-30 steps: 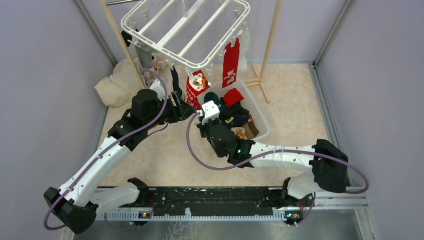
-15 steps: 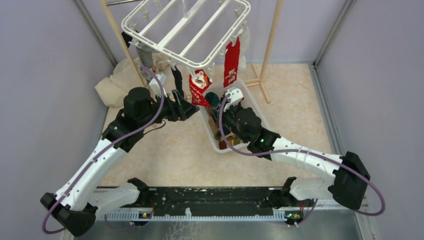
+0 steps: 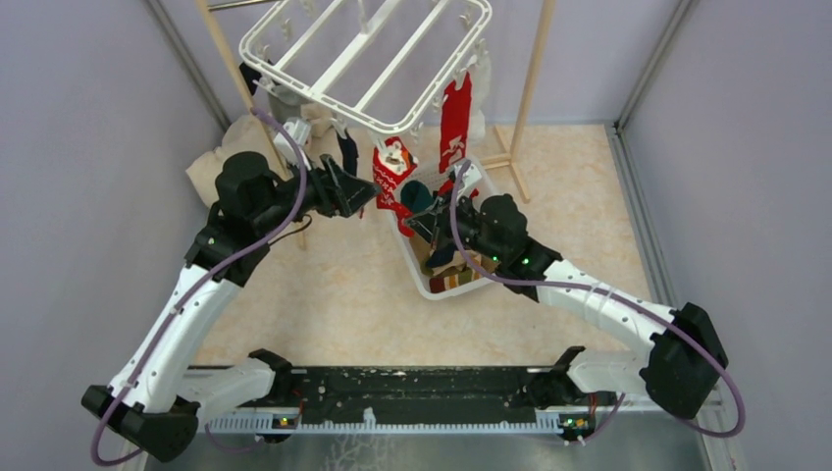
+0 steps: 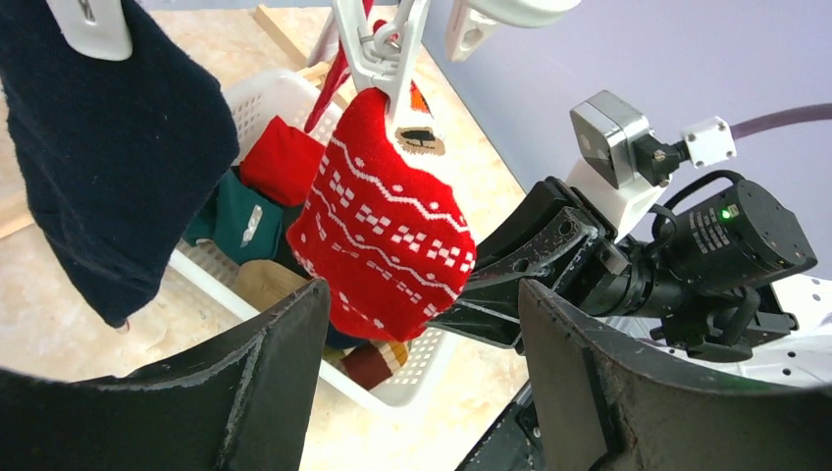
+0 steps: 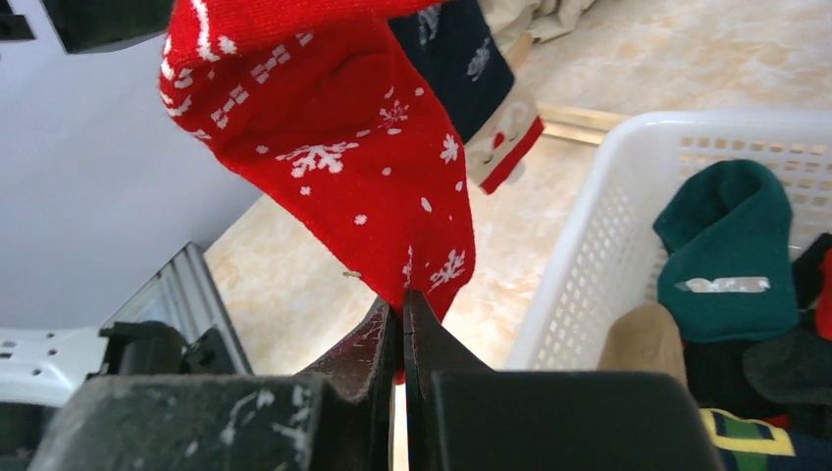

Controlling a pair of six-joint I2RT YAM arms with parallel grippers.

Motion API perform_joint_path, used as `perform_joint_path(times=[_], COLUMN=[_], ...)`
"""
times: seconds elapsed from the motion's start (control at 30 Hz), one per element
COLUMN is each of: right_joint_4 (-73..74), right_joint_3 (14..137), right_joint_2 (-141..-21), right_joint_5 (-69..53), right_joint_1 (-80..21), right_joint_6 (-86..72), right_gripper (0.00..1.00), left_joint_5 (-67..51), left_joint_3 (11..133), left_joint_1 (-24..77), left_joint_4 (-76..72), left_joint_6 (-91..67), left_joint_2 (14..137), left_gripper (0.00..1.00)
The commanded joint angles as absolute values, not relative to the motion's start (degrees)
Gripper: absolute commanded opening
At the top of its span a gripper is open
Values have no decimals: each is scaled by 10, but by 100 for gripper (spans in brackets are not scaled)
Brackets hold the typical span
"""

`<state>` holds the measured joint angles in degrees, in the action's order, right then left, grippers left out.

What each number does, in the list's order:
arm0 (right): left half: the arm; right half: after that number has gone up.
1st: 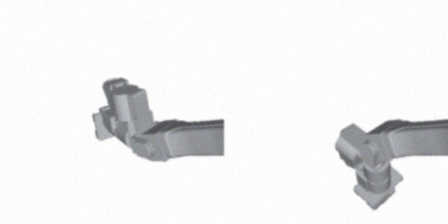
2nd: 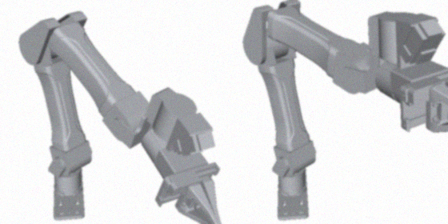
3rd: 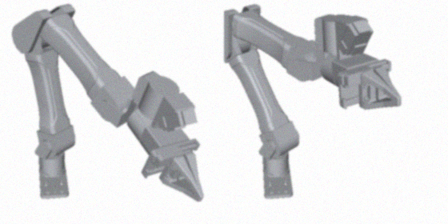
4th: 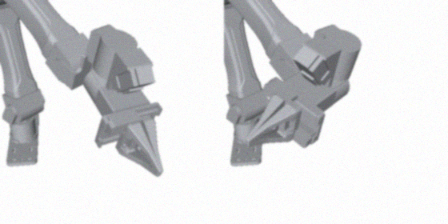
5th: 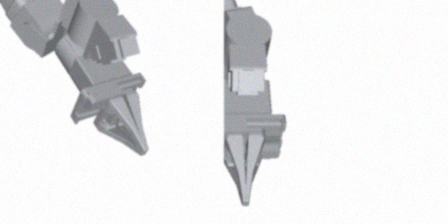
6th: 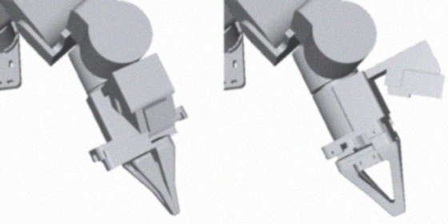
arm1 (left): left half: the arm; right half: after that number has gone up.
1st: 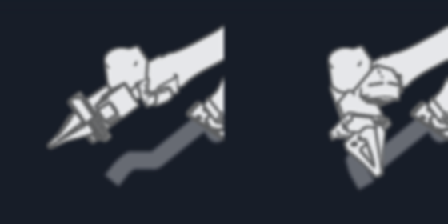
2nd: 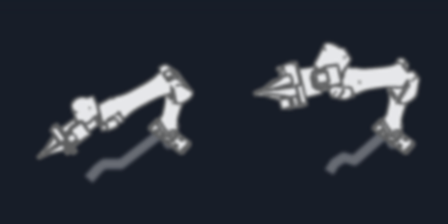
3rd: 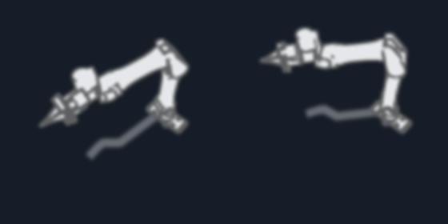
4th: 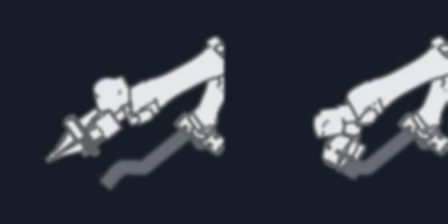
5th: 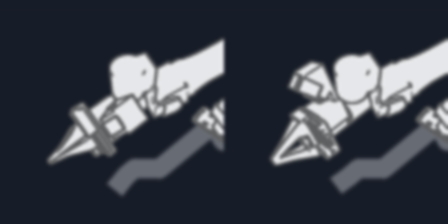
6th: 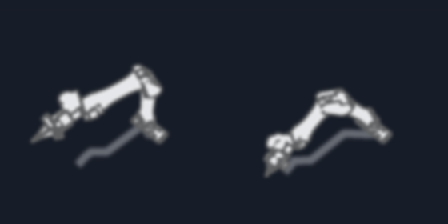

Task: Remove the socks clipped to the hanger
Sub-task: Remove the sock from the hanger.

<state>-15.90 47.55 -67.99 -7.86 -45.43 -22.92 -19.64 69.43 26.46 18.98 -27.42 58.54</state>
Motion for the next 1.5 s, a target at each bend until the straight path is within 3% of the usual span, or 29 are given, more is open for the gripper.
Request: perform_joint_path(times=[0.0,0.3,1.47], right_joint_4=[-204,-209,-209], right_joint_3=[482,496,497], right_joint_2=[-668,-684,-694], right_joint_5=[-174,-232,-253], right_joint_1=[-435,-426,-421], right_joint_6=[-273,-289,-298], right_gripper=[0,0,0], left_joint_5=[-237,-265,-215], left_joint_3=[699,666,568], left_joint_1=[255,241,222], left_joint_4=[150,60,-227], left_joint_6=[-262,-267,-270], left_joint_2=[584,592,638], left_gripper=[77,77,77])
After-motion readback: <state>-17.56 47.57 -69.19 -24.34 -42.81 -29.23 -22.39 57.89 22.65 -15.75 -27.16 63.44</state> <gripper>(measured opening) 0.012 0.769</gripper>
